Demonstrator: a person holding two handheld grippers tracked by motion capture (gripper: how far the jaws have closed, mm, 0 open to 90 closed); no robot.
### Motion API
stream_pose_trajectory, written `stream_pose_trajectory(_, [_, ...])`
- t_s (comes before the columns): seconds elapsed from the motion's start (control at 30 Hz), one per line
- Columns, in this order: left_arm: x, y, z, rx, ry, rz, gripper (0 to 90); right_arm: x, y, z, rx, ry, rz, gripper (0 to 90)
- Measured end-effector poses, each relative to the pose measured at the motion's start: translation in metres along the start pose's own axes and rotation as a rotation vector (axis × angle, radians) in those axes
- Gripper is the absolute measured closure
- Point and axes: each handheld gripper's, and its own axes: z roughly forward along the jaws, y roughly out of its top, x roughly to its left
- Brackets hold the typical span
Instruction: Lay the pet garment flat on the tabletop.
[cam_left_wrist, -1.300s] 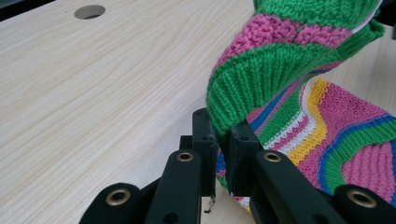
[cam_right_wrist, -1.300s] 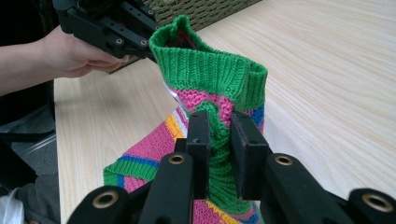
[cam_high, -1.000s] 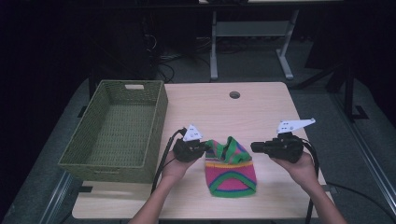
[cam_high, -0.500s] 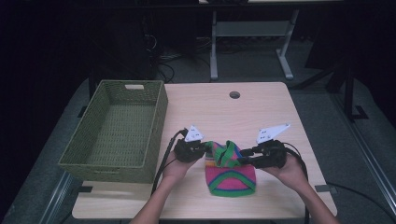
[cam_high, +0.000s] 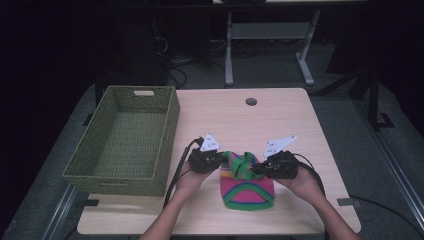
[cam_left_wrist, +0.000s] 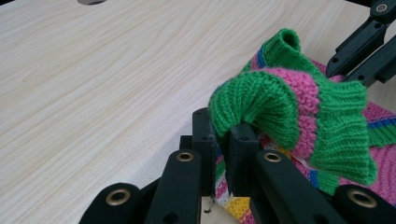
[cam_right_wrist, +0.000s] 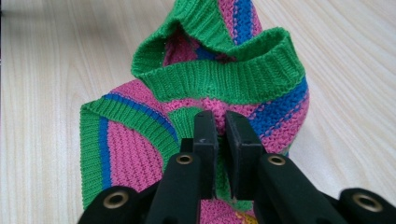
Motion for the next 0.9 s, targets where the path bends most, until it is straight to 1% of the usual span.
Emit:
stream_pose_trajectory(0.07, [0.001, 0.0, 0.001, 0.004, 0.003, 0.004, 83.9, -0.001, 0.0, 0.0, 0.001, 0.003, 0.011, 84.0])
stream_pose_trajectory(0.13, [0.002, 0.0, 0.002, 0.008, 0.004, -0.001, 83.9, -0.003, 0.0, -0.002, -0.01, 0.007, 0.02, 84.0])
stream_pose_trajectory(0.2, [0.004, 0.0, 0.002, 0.014, 0.006, -0.007, 83.9, -0.003, 0.001, -0.008, -0.042, 0.012, 0.028, 84.0])
stream_pose_trajectory(0.3, [0.007, 0.0, 0.004, 0.029, 0.01, -0.016, 83.9, -0.006, 0.004, -0.017, -0.08, 0.0, 0.039, 84.0])
stream_pose_trajectory(0.33, [0.009, 0.0, 0.005, 0.031, 0.011, -0.026, 83.9, -0.007, 0.004, -0.02, -0.089, -0.007, 0.04, 84.0])
stream_pose_trajectory(0.4, [0.013, 0.0, 0.008, 0.035, 0.027, -0.037, 83.5, -0.014, 0.007, -0.026, -0.11, -0.024, 0.067, 84.2])
stream_pose_trajectory(0.43, [0.015, 0.001, 0.01, 0.037, 0.031, -0.046, 82.9, -0.019, 0.007, -0.028, -0.119, -0.041, 0.076, 84.2])
stream_pose_trajectory(0.47, [0.019, 0.002, 0.014, 0.043, 0.04, -0.076, 81.6, -0.022, 0.008, -0.029, -0.129, -0.052, 0.091, 84.2])
stream_pose_trajectory(0.5, [0.022, 0.003, 0.017, 0.045, 0.056, -0.094, 76.0, -0.031, 0.01, -0.031, -0.154, -0.087, 0.116, 83.8])
stream_pose_trajectory(0.53, [0.027, 0.004, 0.022, 0.067, 0.081, -0.128, 67.5, -0.037, 0.011, -0.031, -0.167, -0.123, 0.137, 83.0])
stream_pose_trajectory(0.57, [0.031, 0.005, 0.025, 0.073, 0.088, -0.143, 61.5, -0.048, 0.015, -0.031, -0.162, -0.174, 0.165, 77.2])
stream_pose_trajectory(0.6, [0.032, 0.006, 0.029, 0.077, 0.108, -0.162, 57.0, -0.057, 0.017, -0.029, -0.174, -0.212, 0.198, 67.4])
stream_pose_trajectory(0.63, [0.033, 0.007, 0.03, 0.085, 0.128, -0.168, 50.5, -0.066, 0.02, -0.027, -0.178, -0.227, 0.236, 67.0])
stream_pose_trajectory(0.67, [0.035, 0.008, 0.031, 0.095, 0.147, -0.17, 45.5, -0.072, 0.021, -0.025, -0.17, -0.224, 0.251, 66.3])
stream_pose_trajectory(0.7, [0.038, 0.009, 0.031, 0.092, 0.146, -0.173, 43.5, -0.077, 0.023, -0.023, -0.159, -0.24, 0.261, 64.7])
stream_pose_trajectory(0.73, [0.038, 0.009, 0.031, 0.093, 0.144, -0.175, 43.4, -0.083, 0.023, -0.02, -0.159, -0.229, 0.282, 64.2])
stream_pose_trajectory(0.77, [0.038, 0.009, 0.031, 0.093, 0.144, -0.175, 43.2, -0.084, 0.023, -0.018, -0.152, -0.217, 0.291, 64.1])
stream_pose_trajectory(0.83, [0.035, 0.009, 0.032, 0.095, 0.13, -0.155, 43.6, -0.083, 0.021, -0.014, -0.125, -0.196, 0.285, 64.3])
stream_pose_trajectory(0.87, [0.032, 0.009, 0.032, 0.093, 0.124, -0.146, 45.4, -0.082, 0.018, -0.012, -0.11, -0.183, 0.283, 66.1])
stream_pose_trajectory(0.9, [0.032, 0.009, 0.032, 0.093, 0.124, -0.146, 47.6, -0.082, 0.018, -0.012, -0.11, -0.183, 0.283, 66.1])
